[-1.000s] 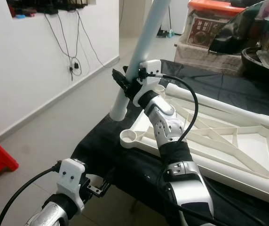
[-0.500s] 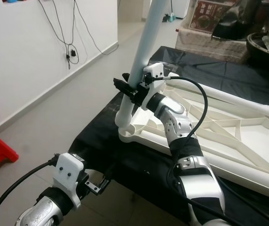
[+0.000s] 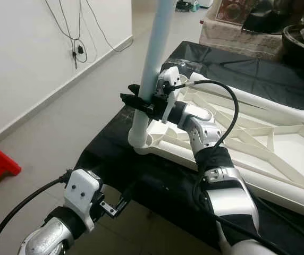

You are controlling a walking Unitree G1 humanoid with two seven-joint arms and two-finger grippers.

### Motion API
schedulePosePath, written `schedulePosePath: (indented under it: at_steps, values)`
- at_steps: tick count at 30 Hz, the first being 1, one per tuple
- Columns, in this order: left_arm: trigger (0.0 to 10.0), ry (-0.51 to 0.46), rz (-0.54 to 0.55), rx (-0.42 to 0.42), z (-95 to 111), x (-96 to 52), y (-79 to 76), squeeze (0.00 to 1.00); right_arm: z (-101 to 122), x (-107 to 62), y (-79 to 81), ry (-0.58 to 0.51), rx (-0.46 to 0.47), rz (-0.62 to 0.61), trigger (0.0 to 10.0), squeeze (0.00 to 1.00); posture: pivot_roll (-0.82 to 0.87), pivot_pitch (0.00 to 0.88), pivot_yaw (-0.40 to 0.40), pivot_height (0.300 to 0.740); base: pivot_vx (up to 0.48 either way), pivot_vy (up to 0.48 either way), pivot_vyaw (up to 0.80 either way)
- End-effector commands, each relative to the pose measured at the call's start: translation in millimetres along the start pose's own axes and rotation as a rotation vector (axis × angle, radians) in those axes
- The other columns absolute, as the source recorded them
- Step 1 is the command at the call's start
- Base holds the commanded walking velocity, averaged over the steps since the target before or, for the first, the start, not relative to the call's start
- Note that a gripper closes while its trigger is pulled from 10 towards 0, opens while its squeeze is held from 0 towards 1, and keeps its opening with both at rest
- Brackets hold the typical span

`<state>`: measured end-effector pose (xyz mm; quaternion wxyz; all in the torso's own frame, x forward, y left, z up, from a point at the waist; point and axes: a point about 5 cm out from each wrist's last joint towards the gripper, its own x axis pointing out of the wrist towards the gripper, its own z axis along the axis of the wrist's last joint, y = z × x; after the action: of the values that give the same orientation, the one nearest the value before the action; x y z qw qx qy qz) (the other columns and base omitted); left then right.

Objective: Building children table

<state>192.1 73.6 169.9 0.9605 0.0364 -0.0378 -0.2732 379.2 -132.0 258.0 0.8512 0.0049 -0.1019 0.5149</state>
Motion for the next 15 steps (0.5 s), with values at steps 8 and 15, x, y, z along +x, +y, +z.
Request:
schedulePosePath:
  at_steps: [8,15]
  values:
    - [10.0,0.028,-0.004,0.02,-3.5,-5.7,-2.6,0.0,-0.7,6.0,-1.2,0.033,-0.035,0.012,10.0,0.0,0.19,0.181,-0.051,0.74,0.0,0.0,0.0]
    - [10.0,0.012,-0.035,0.06,1.1,-5.3,-8.8,0.0,-1.8,3.2,-0.1,0.098,-0.041,0.103,10.0,0.0,0.2,0.185,-0.056,0.74,0.0,0.0,0.0]
